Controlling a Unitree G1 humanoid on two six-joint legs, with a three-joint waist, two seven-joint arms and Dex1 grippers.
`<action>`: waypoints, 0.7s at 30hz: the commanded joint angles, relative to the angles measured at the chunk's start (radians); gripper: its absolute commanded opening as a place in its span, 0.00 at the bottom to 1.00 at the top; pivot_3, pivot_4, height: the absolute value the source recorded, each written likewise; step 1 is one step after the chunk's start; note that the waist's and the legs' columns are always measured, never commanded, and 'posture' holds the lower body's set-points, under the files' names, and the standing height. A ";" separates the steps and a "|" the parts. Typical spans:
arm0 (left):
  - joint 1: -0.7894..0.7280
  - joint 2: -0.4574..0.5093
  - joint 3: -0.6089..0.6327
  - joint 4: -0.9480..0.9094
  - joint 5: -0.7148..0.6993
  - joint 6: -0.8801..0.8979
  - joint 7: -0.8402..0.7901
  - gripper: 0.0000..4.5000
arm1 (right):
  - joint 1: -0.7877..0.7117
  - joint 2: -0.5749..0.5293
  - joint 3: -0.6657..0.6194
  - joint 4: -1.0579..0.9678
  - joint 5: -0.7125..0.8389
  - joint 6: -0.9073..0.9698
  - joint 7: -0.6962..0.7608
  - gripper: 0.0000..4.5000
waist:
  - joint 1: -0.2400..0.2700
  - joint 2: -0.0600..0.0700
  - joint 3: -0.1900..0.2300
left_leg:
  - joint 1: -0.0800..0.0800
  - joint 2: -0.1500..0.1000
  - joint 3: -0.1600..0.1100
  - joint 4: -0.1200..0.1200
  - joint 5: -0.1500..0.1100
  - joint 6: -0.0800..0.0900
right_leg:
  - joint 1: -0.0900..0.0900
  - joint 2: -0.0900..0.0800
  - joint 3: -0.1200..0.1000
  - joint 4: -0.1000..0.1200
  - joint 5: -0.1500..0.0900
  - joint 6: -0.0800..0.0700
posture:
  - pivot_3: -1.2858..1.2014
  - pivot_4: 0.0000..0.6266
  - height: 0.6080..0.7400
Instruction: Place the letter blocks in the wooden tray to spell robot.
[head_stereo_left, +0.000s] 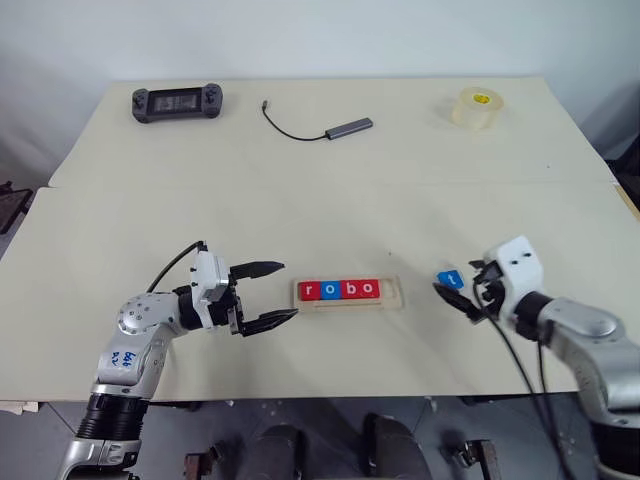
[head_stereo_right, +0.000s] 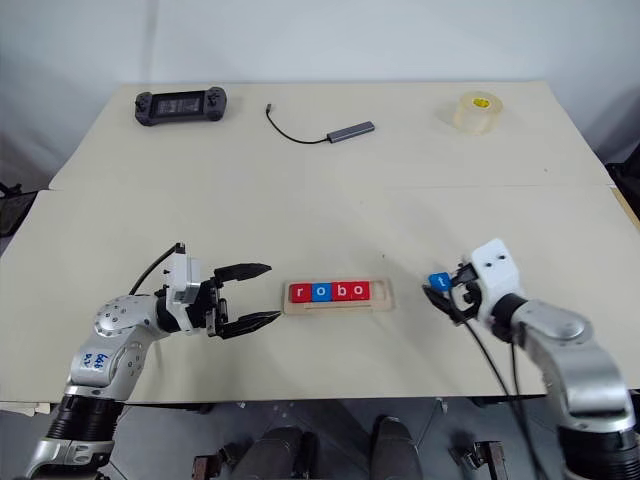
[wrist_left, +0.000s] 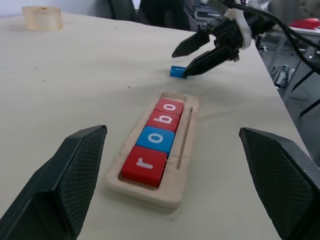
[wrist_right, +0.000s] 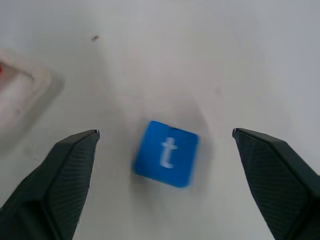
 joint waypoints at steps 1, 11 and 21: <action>0.010 0.020 0.016 -0.046 -0.013 0.001 -0.010 1.00 | -0.048 -0.107 0.002 0.148 0.013 -0.185 0.228 1.00 | -0.001 0.000 0.000 | 0.000 0.000 0.001 0.000 0.000 0.000 | 0.000 0.000 0.000 0.000 0.000 0.000 | 0.52 0.24 1.00; 0.030 0.014 0.019 -0.082 -0.010 -0.006 0.005 1.00 | -0.403 -0.217 0.295 0.799 -0.215 -0.811 0.715 1.00 | -0.005 0.000 0.000 | 0.001 0.001 0.002 0.001 0.000 0.000 | 0.001 0.000 -0.001 -0.002 0.000 0.000 | 0.52 0.24 1.00; 0.070 0.033 -0.002 -0.146 -0.026 0.030 -0.024 1.00 | -0.626 -0.092 0.371 1.117 -0.308 -0.954 0.775 1.00 | -0.009 0.000 0.000 | 0.001 0.003 0.000 0.003 0.000 -0.001 | 0.003 0.000 -0.003 -0.003 0.000 0.000 | 0.52 0.24 1.00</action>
